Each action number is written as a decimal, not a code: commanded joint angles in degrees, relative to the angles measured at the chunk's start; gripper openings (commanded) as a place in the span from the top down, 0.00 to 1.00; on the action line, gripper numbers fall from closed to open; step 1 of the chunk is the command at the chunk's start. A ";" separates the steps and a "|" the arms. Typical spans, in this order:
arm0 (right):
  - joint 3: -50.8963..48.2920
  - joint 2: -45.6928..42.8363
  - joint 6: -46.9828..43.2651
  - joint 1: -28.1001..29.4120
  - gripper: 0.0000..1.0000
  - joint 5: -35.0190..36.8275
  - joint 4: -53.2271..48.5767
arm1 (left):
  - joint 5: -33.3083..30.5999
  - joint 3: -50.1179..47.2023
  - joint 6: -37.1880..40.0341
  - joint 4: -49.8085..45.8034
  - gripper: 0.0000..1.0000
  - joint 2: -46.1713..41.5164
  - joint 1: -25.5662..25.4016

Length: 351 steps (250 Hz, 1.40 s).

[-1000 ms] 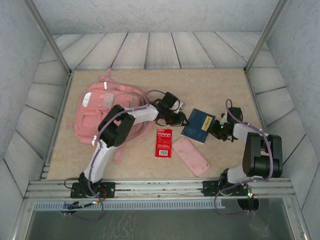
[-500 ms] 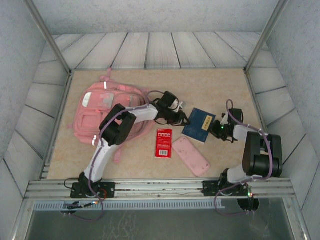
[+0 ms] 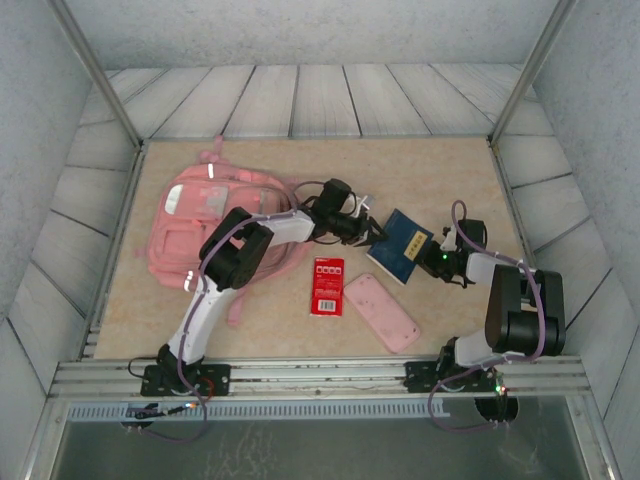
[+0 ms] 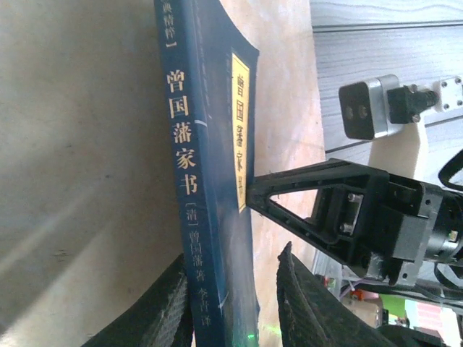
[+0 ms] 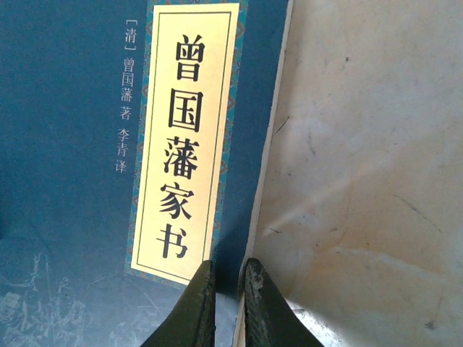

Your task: Pack the student bag

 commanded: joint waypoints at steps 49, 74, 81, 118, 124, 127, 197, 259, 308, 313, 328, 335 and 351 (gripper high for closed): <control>-2.45 1.13 -0.82 0.88 0.85 0.09 -4.27 | 1.96 -1.15 2.80 -1.86 0.75 -1.76 -0.74; -2.41 0.89 -0.81 0.93 0.84 0.09 -4.43 | 1.66 -0.58 3.89 -3.39 0.82 -1.67 -0.79; -2.35 0.72 -0.89 0.97 0.82 0.23 -4.66 | 1.47 -0.42 4.32 -4.01 0.85 -1.72 -0.70; 1.48 -1.72 -2.76 0.87 0.64 2.91 -10.59 | 0.86 -1.09 6.70 -6.65 0.92 -3.97 0.58; 2.32 -2.58 -3.04 0.85 0.63 3.51 -11.57 | 0.85 -1.31 7.17 -7.18 0.94 -4.61 0.90; 2.66 -3.09 -3.17 0.86 0.62 3.65 -12.02 | 0.87 -1.56 7.39 -7.41 0.95 -4.89 1.01; 15.83 -14.57 -5.37 0.86 0.36 3.72 -20.73 | 2.11 -2.84 18.70 -19.99 1.00 -14.97 6.05; 21.20 -16.52 -6.46 0.93 0.23 -10.25 -5.01 | 1.64 -0.26 37.31 -44.23 1.00 -26.22 7.77; 24.16 -11.57 -9.99 2.10 0.15 -32.03 3.16 | -6.79 -0.27 49.95 -60.40 0.98 -33.50 9.22; 24.17 -11.40 -10.45 2.54 0.15 -33.56 4.10 | -7.44 -0.51 51.12 -61.65 0.97 -34.06 9.30; 24.34 -11.38 -12.52 4.52 0.15 -35.66 5.20 | -8.40 -0.87 55.26 -65.44 0.96 -35.44 9.47; 24.40 -11.43 -14.15 5.88 0.15 -36.72 5.15 | -8.63 -1.12 57.10 -67.10 0.96 -36.05 9.49; 24.68 -11.36 -17.04 8.12 0.15 -38.05 4.23 | -9.25 -2.06 59.90 -69.21 0.96 -37.46 9.49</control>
